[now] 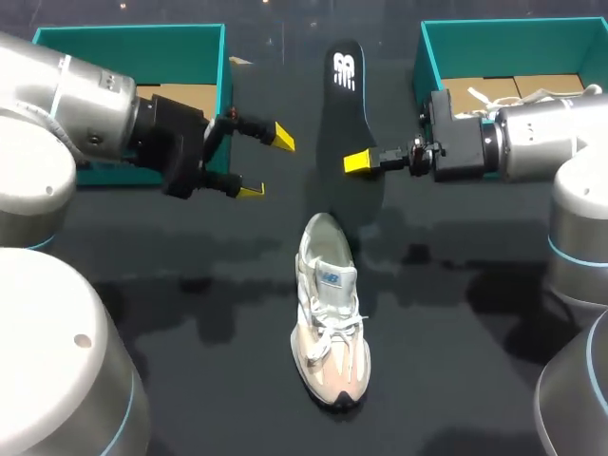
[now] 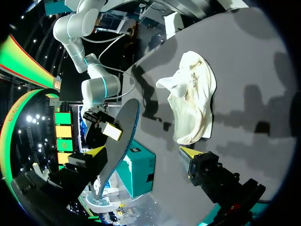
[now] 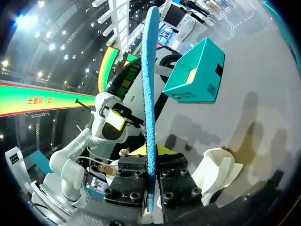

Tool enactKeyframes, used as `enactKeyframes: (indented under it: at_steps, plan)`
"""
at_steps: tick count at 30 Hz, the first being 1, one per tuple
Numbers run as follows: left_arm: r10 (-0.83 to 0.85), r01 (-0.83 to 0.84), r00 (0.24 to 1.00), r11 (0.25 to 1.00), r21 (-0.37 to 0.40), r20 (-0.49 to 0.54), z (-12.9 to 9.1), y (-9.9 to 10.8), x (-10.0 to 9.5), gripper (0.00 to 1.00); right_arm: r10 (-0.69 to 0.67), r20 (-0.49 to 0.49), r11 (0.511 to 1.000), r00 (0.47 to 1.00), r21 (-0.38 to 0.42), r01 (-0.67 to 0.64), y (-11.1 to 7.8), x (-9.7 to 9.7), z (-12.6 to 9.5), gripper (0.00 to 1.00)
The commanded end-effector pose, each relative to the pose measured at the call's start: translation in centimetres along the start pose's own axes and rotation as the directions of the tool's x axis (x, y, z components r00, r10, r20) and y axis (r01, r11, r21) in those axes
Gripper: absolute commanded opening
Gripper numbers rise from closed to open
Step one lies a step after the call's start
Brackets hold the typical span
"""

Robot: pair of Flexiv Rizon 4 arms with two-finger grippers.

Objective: Take the shoe out of the shoebox, open the shoe tongue, remove and reinsert the insole, then place the shoe into the shoebox

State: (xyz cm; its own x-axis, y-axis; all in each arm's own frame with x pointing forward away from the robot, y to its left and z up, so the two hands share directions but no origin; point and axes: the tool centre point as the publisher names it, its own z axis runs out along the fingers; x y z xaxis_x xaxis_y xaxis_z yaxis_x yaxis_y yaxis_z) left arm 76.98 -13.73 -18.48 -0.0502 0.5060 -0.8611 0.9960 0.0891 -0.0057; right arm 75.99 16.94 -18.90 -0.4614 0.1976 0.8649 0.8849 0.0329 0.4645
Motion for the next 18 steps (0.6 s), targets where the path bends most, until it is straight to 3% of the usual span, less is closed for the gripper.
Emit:
enactKeyframes:
  at_steps: [1,10,14,18]
  plan:
    - [-0.003,-0.004,0.995,0.998,-0.068,-0.097,-0.3,-1.2,-0.5,1.00,0.002,0.007,1.000,1.000,-0.002,-0.002,-0.1,0.2,0.3,0.00]
    - [-0.019,0.012,0.996,0.997,-0.072,-0.088,-0.4,-1.2,-0.6,1.00,0.002,0.022,1.000,1.000,-0.014,-0.002,0.0,0.0,0.3,0.00]
    - [-0.159,0.154,0.986,0.982,-0.105,-0.048,-0.9,-1.3,-0.7,1.00,-0.049,0.049,0.996,0.998,-0.071,0.052,0.3,-0.3,0.3,0.00]
    - [-0.315,0.293,0.944,0.938,-0.184,-0.102,-1.5,-1.8,-0.1,1.00,-0.123,0.127,0.980,0.984,-0.142,0.140,1.0,-0.7,0.3,0.00]
